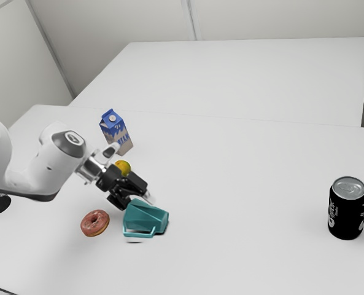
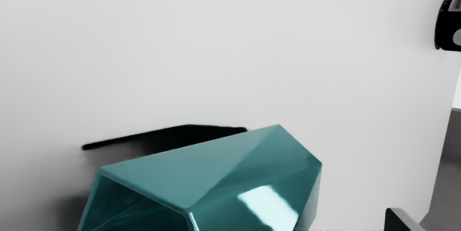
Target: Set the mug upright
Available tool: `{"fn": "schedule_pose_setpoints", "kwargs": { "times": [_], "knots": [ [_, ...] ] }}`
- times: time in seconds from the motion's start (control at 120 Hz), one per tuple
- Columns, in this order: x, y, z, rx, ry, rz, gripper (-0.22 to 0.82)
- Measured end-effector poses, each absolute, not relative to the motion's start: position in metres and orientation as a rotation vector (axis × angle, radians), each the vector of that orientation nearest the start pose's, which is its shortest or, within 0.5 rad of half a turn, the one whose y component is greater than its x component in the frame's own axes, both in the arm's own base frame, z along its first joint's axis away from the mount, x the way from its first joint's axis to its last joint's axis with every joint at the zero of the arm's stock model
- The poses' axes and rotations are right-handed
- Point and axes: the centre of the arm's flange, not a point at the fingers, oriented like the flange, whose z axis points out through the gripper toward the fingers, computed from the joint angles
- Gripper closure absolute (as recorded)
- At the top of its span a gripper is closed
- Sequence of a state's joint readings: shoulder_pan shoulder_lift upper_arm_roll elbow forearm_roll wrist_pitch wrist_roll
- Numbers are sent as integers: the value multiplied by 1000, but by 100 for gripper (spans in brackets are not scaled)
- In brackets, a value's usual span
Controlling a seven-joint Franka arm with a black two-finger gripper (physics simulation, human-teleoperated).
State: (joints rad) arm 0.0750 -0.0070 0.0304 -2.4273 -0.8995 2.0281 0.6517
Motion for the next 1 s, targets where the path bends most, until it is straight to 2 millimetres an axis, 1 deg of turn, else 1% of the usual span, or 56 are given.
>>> {"fn": "schedule_pose_setpoints", "kwargs": {
  "times": [0.267, 0.417, 0.567, 0.65, 0.767, 0.833, 0.883, 0.942, 1.0],
  "knots": [
    [452, -8, 295, 2335, -28, -87, 54],
    [452, -10, 296, 2334, -51, -75, 66],
    [455, -12, 305, 2338, -82, -48, 72],
    [458, -10, 312, 2339, -88, -25, 73],
    [463, 8, 323, 2346, -69, 25, 76],
    [469, 20, 331, 2359, -63, 58, 76],
    [474, 24, 339, 2374, -76, 78, 77],
    [481, 23, 348, 2395, -109, 91, 77],
    [488, 15, 355, 2415, -154, 92, 77]
  ]
}}
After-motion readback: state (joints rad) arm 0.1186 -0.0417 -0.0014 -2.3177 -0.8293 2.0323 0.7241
